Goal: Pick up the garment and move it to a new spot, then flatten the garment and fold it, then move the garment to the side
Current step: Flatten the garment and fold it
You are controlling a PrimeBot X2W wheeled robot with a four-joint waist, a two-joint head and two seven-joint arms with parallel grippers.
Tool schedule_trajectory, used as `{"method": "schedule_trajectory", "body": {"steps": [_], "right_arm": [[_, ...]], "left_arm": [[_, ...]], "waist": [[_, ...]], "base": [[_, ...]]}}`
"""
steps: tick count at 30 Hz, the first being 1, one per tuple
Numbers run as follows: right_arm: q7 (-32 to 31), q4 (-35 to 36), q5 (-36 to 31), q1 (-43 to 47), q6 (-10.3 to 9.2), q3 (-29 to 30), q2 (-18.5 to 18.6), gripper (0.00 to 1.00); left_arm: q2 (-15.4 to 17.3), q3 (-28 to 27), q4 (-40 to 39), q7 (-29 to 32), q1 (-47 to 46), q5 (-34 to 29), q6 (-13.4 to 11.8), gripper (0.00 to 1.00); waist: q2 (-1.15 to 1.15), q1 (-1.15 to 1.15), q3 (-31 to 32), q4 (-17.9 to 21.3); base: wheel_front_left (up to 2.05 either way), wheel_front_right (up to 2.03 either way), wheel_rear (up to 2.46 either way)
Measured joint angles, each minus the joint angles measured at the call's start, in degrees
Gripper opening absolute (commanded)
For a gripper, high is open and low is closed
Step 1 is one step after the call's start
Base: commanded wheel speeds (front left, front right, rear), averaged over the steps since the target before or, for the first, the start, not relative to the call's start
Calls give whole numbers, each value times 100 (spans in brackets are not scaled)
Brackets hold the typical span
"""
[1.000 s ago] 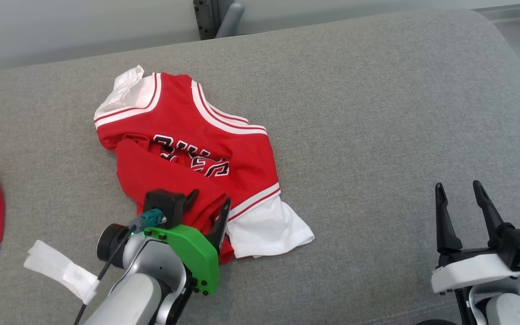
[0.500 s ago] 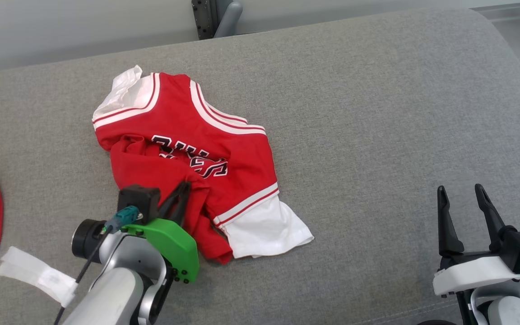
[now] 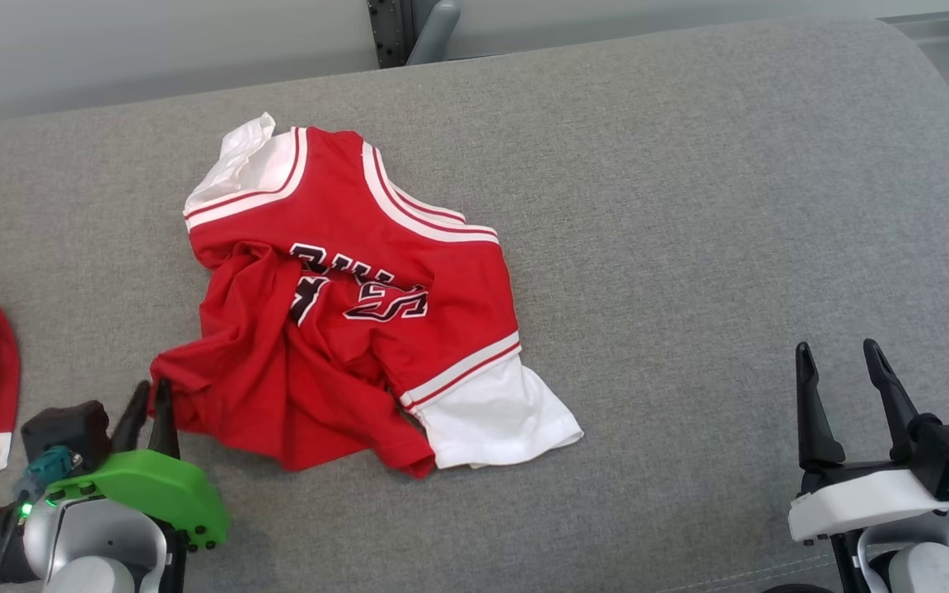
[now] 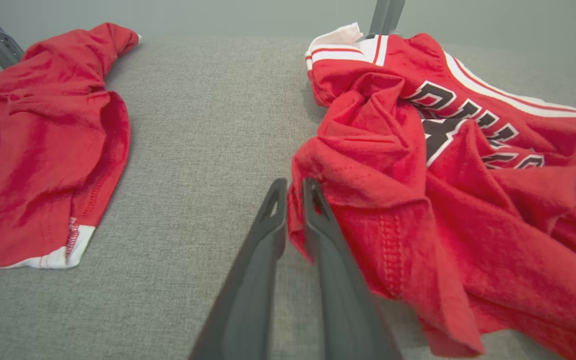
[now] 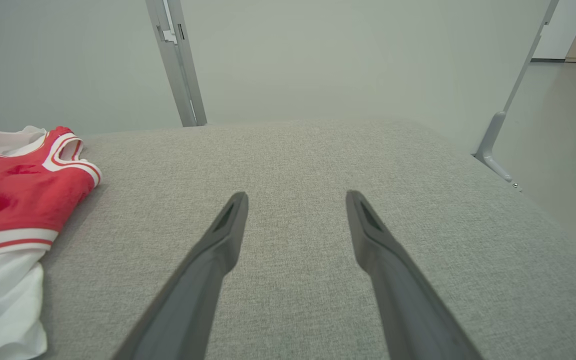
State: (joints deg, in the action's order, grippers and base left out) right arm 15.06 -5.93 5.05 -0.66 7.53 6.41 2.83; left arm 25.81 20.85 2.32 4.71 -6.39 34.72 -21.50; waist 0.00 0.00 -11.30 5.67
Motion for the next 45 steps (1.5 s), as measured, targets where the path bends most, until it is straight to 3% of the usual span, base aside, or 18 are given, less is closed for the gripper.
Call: {"method": "schedule_trajectory", "body": {"steps": [5,8,12,17,24,31,32,34,36,41,45], "right_arm": [[0,-14,-4,-7,0,-7,0,100],[0,-12,-15,-15,0,-27,1,100],[1,0,-26,-101,0,-58,2,100],[0,5,-3,-282,0,-189,2,100],[0,2,112,-327,0,-179,2,100],[0,-1,204,-296,0,-172,2,100],[0,-5,221,-298,0,-193,2,100],[0,-21,242,-300,0,-215,2,100],[0,-29,255,-316,0,-245,2,100],[0,-29,272,-315,0,-232,1,100],[0,-62,272,-288,0,-221,1,100]], "left_arm": [[62,-314,-589,-134,54,-34,-392,100],[78,-134,-1166,-33,-25,-179,-405,100],[-69,835,-1390,536,-649,-503,40,100],[-760,1770,-679,1136,-1790,-782,550,100],[-1340,2212,1056,1641,-2789,-771,1128,100],[-1369,2263,2342,1922,-3119,-624,1414,100],[-1328,2340,2573,1997,-3158,-661,1473,95],[-1325,2377,2885,2062,-3227,-628,1610,0],[-1365,2466,3197,2116,-3346,-603,1857,0],[-1484,2398,3334,1755,-3440,-490,2016,0],[-1778,2412,2976,1549,-3612,-376,2232,0]], "waist": [[0,0,-25,-32],[0,0,-34,-21],[0,0,-109,8],[0,0,-240,151],[0,0,-394,525],[0,0,-464,830],[0,0,-472,872],[0,0,-484,942],[0,0,-492,1019],[0,0,-459,1052],[0,0,-395,1043]], "base": [[0,0,0],[0,0,0],[0,0,0],[0,0,0],[0,0,0],[0,0,0],[0,0,0],[0,0,0],[0,0,0],[0,0,0],[0,0,0]]}}
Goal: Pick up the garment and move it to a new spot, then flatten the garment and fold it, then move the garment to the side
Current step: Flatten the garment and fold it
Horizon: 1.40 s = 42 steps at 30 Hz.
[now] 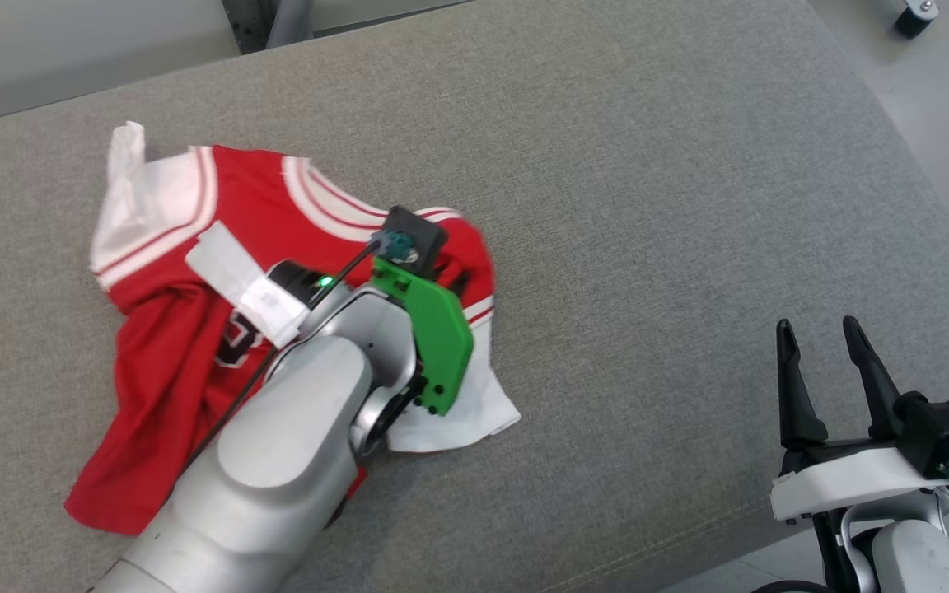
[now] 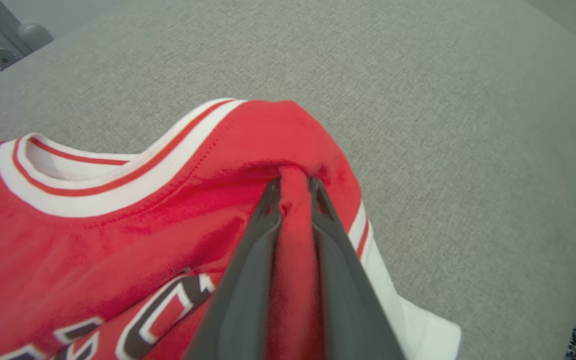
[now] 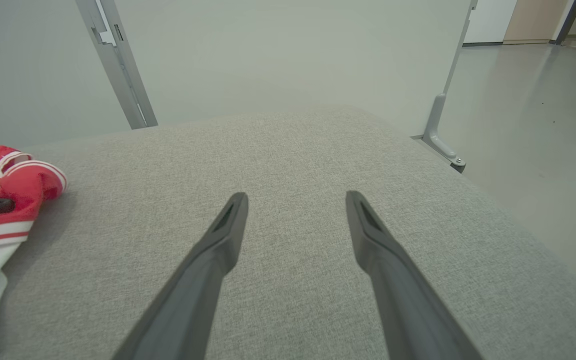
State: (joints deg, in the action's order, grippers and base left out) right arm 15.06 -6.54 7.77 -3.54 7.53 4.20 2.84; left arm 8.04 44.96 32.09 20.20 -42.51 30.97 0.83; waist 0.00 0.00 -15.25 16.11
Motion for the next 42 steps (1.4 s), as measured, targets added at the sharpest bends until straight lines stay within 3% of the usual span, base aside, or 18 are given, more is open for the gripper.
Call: {"method": "schedule_trajectory", "body": {"steps": [9,13,14,15,16,21,26,29,32,37,40,42], "right_arm": [[0,-49,89,-24,0,-123,1,100],[0,-53,144,-27,0,-124,1,100],[0,-62,165,-27,0,-131,2,100],[0,-69,181,-27,0,-137,2,100],[0,-79,202,-29,0,-155,2,100],[0,-77,256,-12,0,3,2,100],[0,-85,256,46,0,62,1,100],[0,-81,256,79,0,75,0,100],[0,-65,246,91,0,67,-1,100],[0,-49,159,162,0,143,-1,100],[0,-35,105,185,0,170,-2,100],[0,-32,53,183,0,166,-1,100]], "left_arm": [[-426,355,-878,266,-79,432,280,0],[-503,432,-770,-380,-98,411,154,0],[-514,443,-676,-576,-99,408,66,13],[-519,483,-565,-726,-107,376,-8,47],[-513,523,-459,-835,-106,376,-48,100],[-520,665,-427,-1037,-88,655,-132,100],[-393,297,-1209,-1226,83,994,-309,100],[114,83,-1960,-1193,396,1037,-563,100],[858,-211,-2689,-1133,950,1042,-954,100],[1933,-739,-3317,-1068,2153,1295,-1493,100],[2308,-959,-3360,-1067,2675,1549,-1595,100],[2390,-1073,-3314,-1070,2848,1680,-1604,100]], "waist": [[0,0,56,193],[0,0,-7,337],[0,0,-34,365],[0,0,-62,393],[0,0,-89,424],[0,0,-210,466],[0,0,-220,281],[0,0,-164,119],[0,0,-84,-46],[0,0,23,-322],[0,0,59,-485],[0,0,72,-587]], "base": [[0,0,0],[0,0,0],[0,0,0],[0,0,0],[0,0,0],[0,0,0],[0,0,0],[0,0,0],[0,0,0],[0,0,0],[0,0,0],[0,0,0]]}}
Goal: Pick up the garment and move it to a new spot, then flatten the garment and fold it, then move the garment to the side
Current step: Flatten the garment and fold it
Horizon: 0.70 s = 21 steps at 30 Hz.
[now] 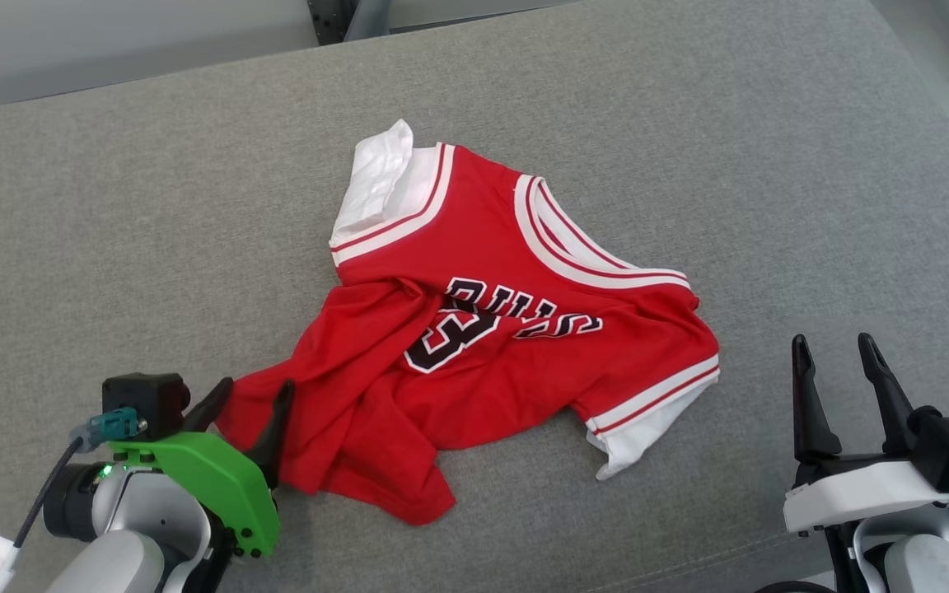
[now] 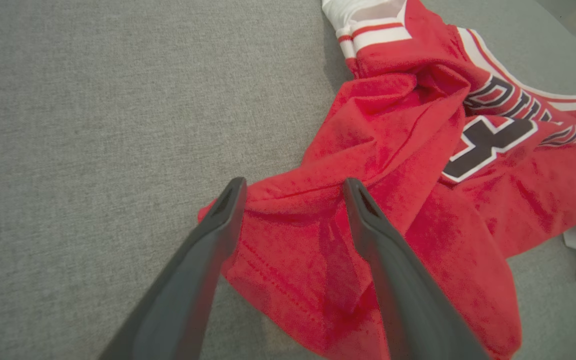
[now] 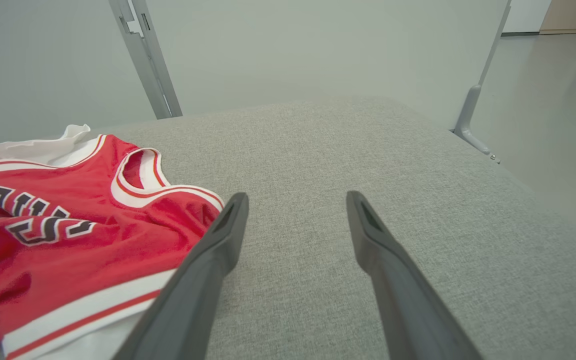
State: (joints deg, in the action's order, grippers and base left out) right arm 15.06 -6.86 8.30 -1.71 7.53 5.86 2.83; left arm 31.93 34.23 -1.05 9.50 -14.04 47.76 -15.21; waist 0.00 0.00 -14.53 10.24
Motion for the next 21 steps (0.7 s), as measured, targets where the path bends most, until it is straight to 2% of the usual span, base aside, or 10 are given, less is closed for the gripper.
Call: {"method": "schedule_trajectory", "body": {"steps": [3,8,9,14,17,21], "right_arm": [[0,8,-74,-23,1,-21,-2,100],[0,38,-148,-87,1,-37,-2,100],[0,37,-154,-88,0,-37,-2,100],[0,45,-188,-86,0,-36,-1,100],[0,49,-188,-69,0,-25,-1,100],[0,47,-186,-42,0,-10,0,100]], "left_arm": [[-13,25,104,1,79,62,27,100],[-263,160,589,89,50,276,302,100],[-332,168,698,86,32,323,375,0],[-454,176,972,-149,-285,271,614,0],[-412,81,982,-278,-475,167,608,0],[-286,-99,1015,-460,-871,-63,475,0]], "waist": [[0,0,6,-127],[0,0,-25,-251],[0,0,-37,-259],[0,0,-62,-247],[0,0,-64,-234],[0,0,-65,-242]], "base": [[0,0,0],[0,0,0],[0,0,0],[0,0,0],[0,0,0],[0,0,0]]}}
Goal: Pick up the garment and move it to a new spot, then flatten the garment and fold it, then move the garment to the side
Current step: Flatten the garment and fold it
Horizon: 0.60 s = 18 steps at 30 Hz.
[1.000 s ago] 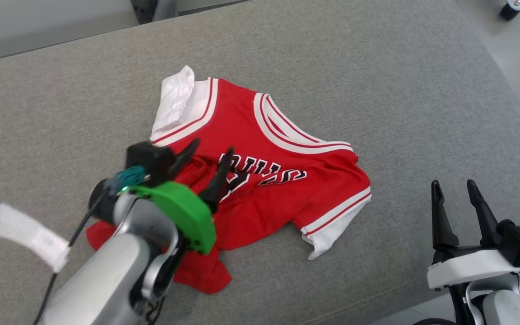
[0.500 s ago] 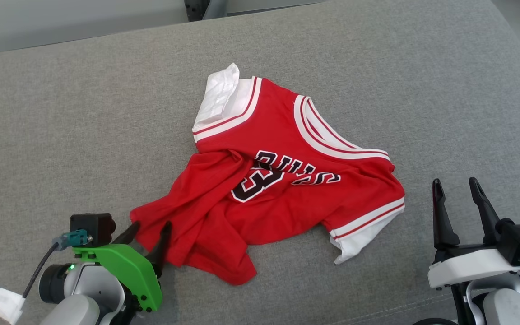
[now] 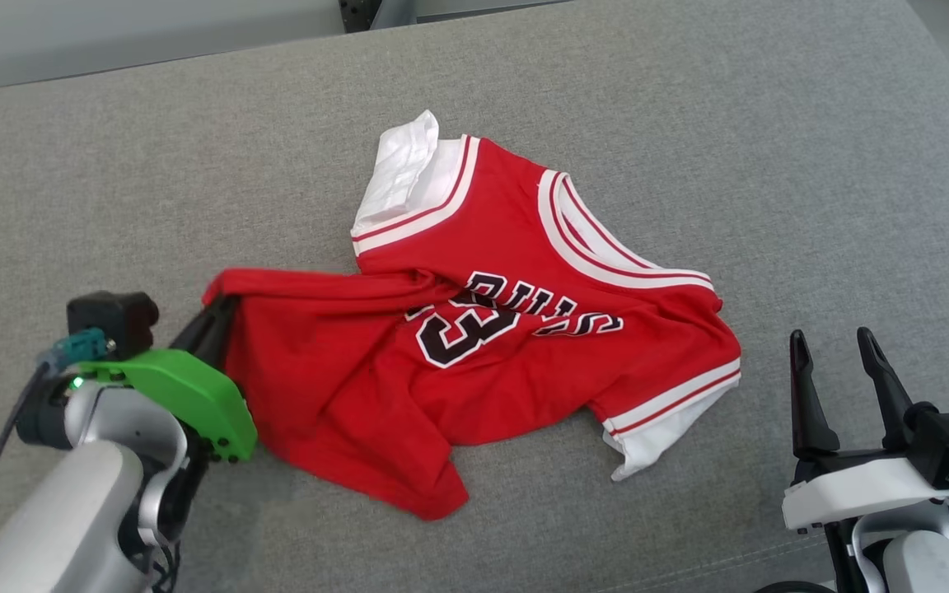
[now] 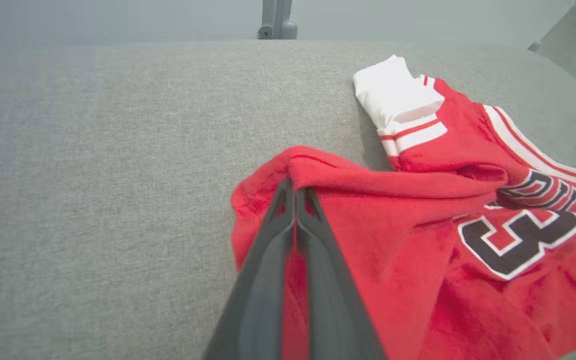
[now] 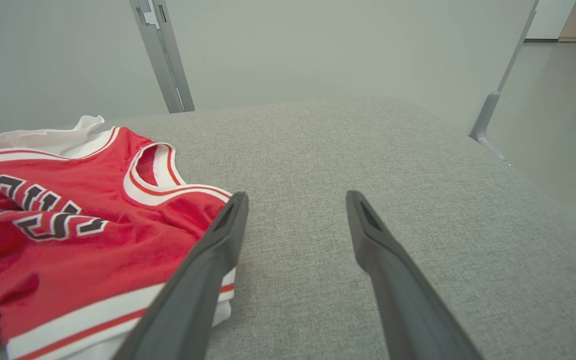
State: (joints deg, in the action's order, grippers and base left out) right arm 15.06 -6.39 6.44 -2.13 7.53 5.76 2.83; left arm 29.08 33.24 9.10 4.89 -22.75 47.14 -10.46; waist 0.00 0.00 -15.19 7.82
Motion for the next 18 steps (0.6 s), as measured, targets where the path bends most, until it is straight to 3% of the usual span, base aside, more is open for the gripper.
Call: {"method": "schedule_trajectory", "body": {"steps": [10,16,17,18], "right_arm": [[0,-15,-18,-63,0,-98,0,100],[0,-31,-63,-114,0,-143,-1,100],[0,-38,-63,-113,0,-137,0,100],[0,-42,-64,-110,0,-142,1,100]], "left_arm": [[36,-80,1212,-250,-1251,-542,-107,0],[-3,224,2466,-880,-1907,-1198,74,0],[-47,267,2649,-961,-1979,-1245,119,3],[-124,255,2821,-999,-2000,-1214,156,42]], "waist": [[0,0,-75,-22],[0,0,-137,39],[0,0,-132,41],[0,0,-123,41]], "base": [[0,0,0],[0,0,0],[0,0,0],[0,0,0]]}}
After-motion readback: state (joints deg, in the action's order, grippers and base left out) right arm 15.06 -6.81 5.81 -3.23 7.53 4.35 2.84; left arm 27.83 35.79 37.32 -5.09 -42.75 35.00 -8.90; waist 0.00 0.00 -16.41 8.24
